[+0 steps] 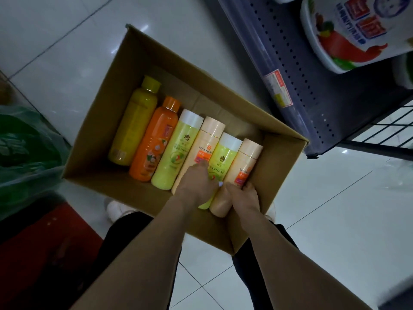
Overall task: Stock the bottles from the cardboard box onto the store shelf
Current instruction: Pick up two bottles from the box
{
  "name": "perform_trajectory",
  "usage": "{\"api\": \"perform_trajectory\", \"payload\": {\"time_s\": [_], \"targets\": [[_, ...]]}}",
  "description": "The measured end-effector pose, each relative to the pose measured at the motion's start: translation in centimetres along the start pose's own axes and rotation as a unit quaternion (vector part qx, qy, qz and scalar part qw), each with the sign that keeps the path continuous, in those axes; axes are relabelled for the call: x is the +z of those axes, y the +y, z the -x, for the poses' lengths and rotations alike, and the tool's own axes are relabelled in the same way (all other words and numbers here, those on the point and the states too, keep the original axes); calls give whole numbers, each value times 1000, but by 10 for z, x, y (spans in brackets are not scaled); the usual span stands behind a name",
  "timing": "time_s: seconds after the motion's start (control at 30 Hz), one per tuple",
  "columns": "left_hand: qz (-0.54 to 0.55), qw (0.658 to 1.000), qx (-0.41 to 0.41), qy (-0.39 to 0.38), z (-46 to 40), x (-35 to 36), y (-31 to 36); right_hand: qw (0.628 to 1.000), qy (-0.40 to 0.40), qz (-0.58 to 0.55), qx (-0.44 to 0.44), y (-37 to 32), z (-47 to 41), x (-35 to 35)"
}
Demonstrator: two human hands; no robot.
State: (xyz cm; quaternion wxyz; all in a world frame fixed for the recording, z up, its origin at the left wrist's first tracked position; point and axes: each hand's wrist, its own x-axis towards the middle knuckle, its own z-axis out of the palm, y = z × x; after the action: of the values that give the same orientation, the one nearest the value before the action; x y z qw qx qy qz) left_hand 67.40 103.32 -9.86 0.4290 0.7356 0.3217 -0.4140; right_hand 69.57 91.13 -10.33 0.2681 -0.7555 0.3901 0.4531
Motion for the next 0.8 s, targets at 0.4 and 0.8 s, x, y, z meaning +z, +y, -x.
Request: {"api": "perform_trajectory", "payload": {"time_s": [0.4,0.8], "targets": [[-120,979,27,165,-11,55,-6,999,-10,6,-45,8,-41,1],[-133,975,56,172,-8,60,-17,998,-42,13,-46,7,-38,-3]]}}
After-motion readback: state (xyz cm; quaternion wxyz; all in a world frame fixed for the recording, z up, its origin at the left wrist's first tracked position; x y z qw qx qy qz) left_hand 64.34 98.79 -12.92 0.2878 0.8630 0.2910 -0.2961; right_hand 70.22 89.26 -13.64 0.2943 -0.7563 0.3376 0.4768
